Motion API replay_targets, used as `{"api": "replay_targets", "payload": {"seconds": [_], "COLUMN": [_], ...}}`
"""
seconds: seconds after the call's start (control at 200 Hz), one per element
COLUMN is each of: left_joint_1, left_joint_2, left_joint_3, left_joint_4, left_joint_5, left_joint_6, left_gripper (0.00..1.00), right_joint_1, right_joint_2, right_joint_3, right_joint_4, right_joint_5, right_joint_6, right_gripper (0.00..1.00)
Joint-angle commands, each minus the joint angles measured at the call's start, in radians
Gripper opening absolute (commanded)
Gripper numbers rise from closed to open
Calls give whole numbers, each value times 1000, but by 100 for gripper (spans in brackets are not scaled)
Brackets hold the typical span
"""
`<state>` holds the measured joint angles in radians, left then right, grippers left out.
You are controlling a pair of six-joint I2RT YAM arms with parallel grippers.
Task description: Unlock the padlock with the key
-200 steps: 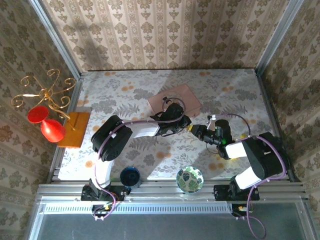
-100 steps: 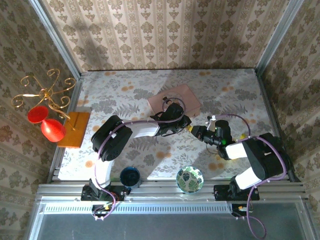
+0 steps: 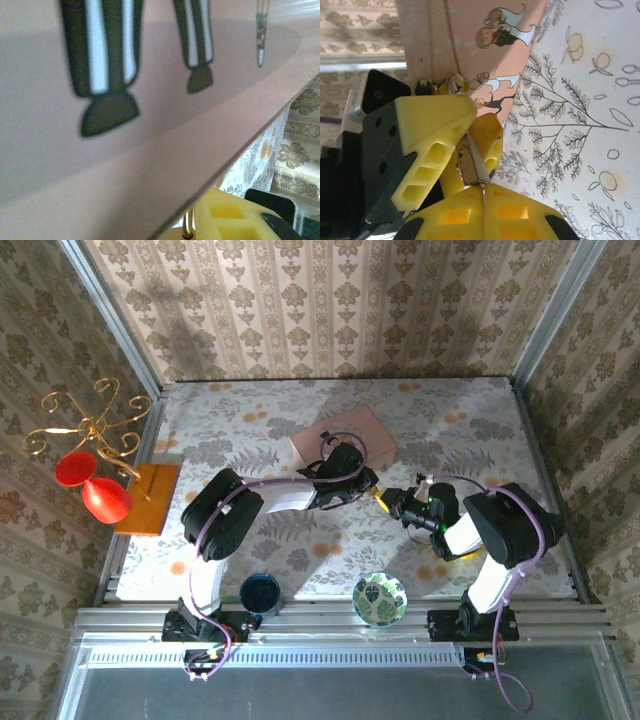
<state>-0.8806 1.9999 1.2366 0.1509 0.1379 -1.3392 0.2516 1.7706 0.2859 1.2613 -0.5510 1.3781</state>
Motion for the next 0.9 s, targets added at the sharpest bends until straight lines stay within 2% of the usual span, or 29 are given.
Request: {"api": "replay_targets", "payload": {"seconds": [0.0,0.245,0.535,0.895], "left_joint_1": [-37,-37,-44,-44], "left_joint_2": [-24,-29,-23,-22], "left_joint_3": [3,-7,5,-4], "left_joint_4": [65,100,111,119], "left_joint_5": [131,130,131,129], "left_joint_6": [-42,-43,-38,-42], "left_gripper": [0,0,0,0], "right_joint_1": [7,2,4,26], "right_joint_2": [20,42,42,46], "right_joint_3": [11,35,35,99], "right_joint_4": [52,52,54,55], "right_joint_5": [20,53,118,109], "right_joint_6": [137,324,442,448], "right_gripper": [0,0,0,0]}}
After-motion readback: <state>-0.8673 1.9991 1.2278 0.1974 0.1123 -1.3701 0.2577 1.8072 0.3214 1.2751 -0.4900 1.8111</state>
